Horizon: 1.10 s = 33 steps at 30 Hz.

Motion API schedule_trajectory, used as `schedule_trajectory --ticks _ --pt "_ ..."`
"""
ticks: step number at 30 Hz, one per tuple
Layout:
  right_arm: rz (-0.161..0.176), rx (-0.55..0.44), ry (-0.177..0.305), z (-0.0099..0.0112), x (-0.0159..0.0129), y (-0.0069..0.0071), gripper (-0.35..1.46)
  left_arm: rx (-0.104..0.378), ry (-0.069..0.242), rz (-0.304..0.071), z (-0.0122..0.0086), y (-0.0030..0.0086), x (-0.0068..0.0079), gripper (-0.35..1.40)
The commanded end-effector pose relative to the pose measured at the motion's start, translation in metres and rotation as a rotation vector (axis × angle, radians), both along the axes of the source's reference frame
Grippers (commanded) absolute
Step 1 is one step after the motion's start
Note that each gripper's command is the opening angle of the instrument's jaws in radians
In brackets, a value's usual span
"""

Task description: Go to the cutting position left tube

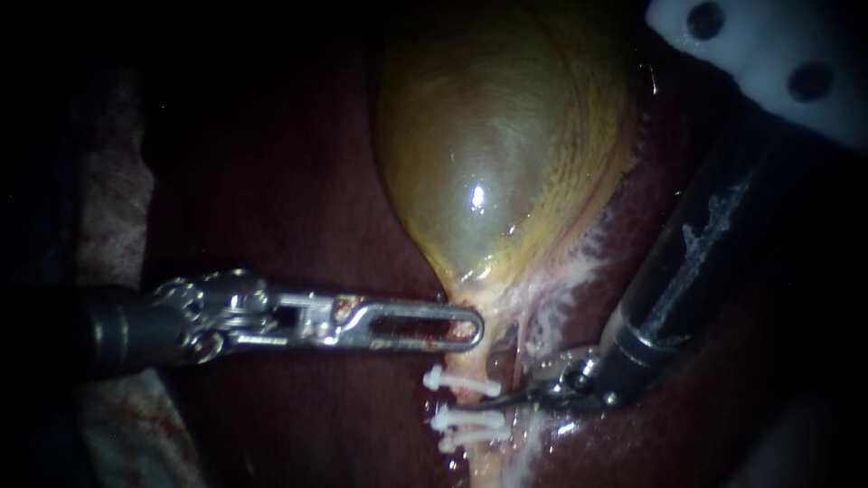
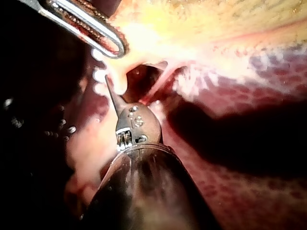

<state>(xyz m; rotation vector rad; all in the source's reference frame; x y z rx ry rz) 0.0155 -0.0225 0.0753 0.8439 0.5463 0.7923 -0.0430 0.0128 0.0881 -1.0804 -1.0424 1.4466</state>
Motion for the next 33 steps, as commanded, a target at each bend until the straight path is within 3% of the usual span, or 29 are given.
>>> schedule_trajectory --ticks 1,14,18,20,21,24,28,33 --pt "-0.006 -0.006 0.003 0.0 0.0 0.0 -0.35 0.0 0.0 0.0 0.0 0.0 0.0 -0.35" --pt "-0.025 -0.05 0.008 -0.0006 -0.0007 -0.0005 -0.35 0.0 0.0 0.0 0.0 0.0 0.0 -0.35" --pt "-0.007 -0.055 0.032 -0.0008 -0.0009 -0.0008 -0.32 0.0 0.0 0.0 0.0 0.0 0.0 -0.35" --pt "-0.001 -0.057 0.039 -0.0007 -0.0009 -0.0008 0.36 0.0 0.0 0.0 0.0 0.0 0.0 -0.35" --pt "0.0 -0.057 0.039 -0.0007 -0.0009 -0.0009 0.59 0.0 0.0 0.0 0.0 0.0 0.0 -0.35" --pt "0.002 -0.059 0.041 -0.0005 -0.0009 -0.001 0.94 0.0 0.0 0.0 0.0 0.0 0.0 -0.35" --pt "0.005 -0.067 0.049 -0.0002 -0.0009 -0.0011 1.13 0.0 0.0 0.0 0.0 0.0 0.0 -0.35" --pt "0.0 -0.076 0.056 -0.0002 -0.0009 -0.0012 1.18 0.0 0.0 0.0 0.0 0.0 0.0 -0.35"
